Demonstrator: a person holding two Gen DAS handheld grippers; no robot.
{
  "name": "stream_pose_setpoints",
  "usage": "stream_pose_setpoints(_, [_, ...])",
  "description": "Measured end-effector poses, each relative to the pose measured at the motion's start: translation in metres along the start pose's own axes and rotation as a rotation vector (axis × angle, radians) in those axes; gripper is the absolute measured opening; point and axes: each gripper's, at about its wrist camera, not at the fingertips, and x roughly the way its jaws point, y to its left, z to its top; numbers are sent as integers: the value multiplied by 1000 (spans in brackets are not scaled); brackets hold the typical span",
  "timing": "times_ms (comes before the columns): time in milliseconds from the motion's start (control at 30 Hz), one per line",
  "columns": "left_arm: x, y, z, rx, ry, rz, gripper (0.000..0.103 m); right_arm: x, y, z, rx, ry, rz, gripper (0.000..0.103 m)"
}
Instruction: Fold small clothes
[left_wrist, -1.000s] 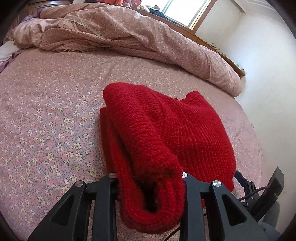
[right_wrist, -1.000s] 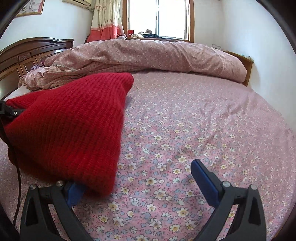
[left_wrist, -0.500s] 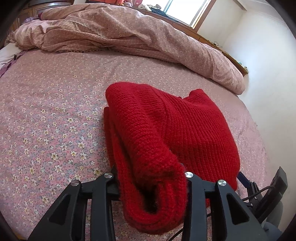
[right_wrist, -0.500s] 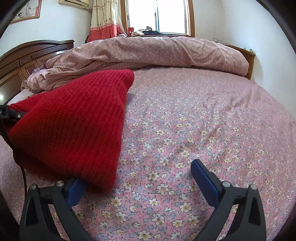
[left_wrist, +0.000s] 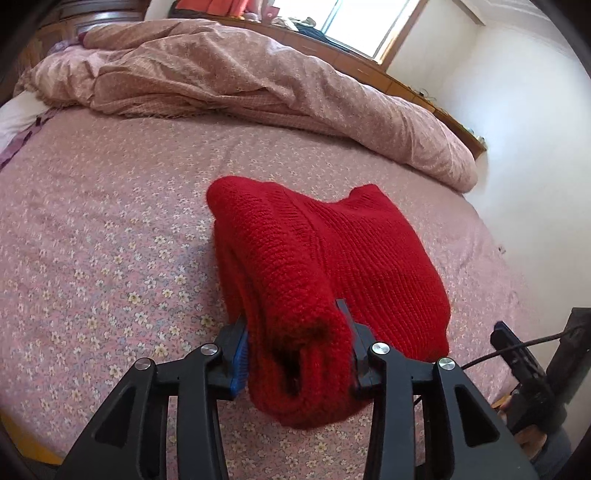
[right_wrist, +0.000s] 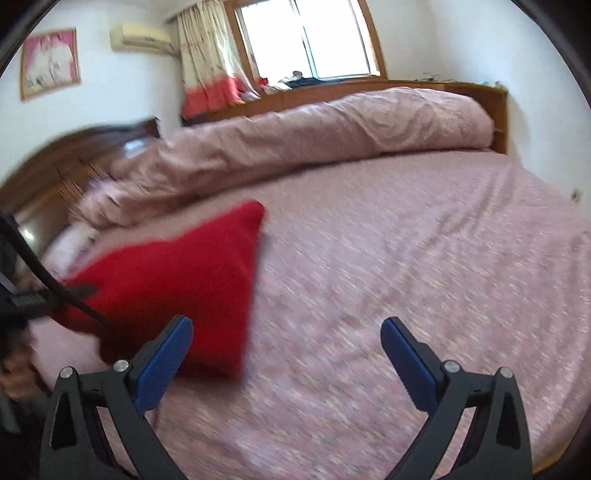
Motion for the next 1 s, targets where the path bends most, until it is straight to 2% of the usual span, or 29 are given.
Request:
stream_pose_setpoints(67, [-5, 5, -4, -24, 3, 3, 35, 5, 7, 8, -15, -4, 67, 95])
stream_pose_setpoints(167, [-22, 7, -8, -18, -51, 33, 35, 17, 27, 14, -87, 18, 139, 79])
stream_pose_setpoints(233, [-36, 11, -14, -4, -103, 44, 35, 25, 39, 19, -126, 25, 188, 73])
stream_pose_setpoints(267, [-39, 14, -14, -7, -112, 44, 35, 29, 44, 21, -137, 28, 219, 65])
stream_pose_setpoints(367, [-47, 15, -11, -14, -150, 49, 35, 43, 55, 29, -156, 51, 248, 26])
stream_pose_setpoints(400, [-46, 11, -8, -2, -157, 55, 35, 47, 58, 31, -156, 59, 256, 17])
stream_pose_setpoints(467, [-39, 0, 0, 34, -158, 74, 35, 58, 64, 39, -149, 70, 319, 13])
stream_pose_setpoints(567, [-12, -9, 6, 54, -129, 108, 35, 68, 84, 44, -198, 54, 405, 12])
stream_pose_setpoints(633, [15, -5, 7, 19, -69, 110, 35, 81, 98, 43, -271, 74, 372, 9])
stream_pose_setpoints(667, [25, -4, 7, 1, -51, 105, 35, 95, 103, 39, -321, 108, 282, 0])
stream_pose_setpoints(700, [33, -3, 7, -10, -40, 96, 35, 106, 103, 34, -350, 135, 205, 0])
stream_pose_setpoints(767, [44, -11, 10, -10, -47, 58, 35, 116, 87, 25, -341, 145, 152, 0])
stream_pose_setpoints(833, [52, -28, 15, 40, -60, 49, 35, 114, 74, 27, -317, 140, 108, 0])
stream_pose_setpoints(900, [61, -39, 15, 81, -57, 47, 35, 113, 65, 30, -325, 129, 24, 0])
stream_pose_setpoints(933, [62, -42, 15, 93, -54, 53, 35, 114, 58, 29, -313, 130, 6, 0])
stream_pose_setpoints(1000, [60, -41, 12, 91, -61, 72, 35, 112, 48, 30, -256, 114, 50, 0])
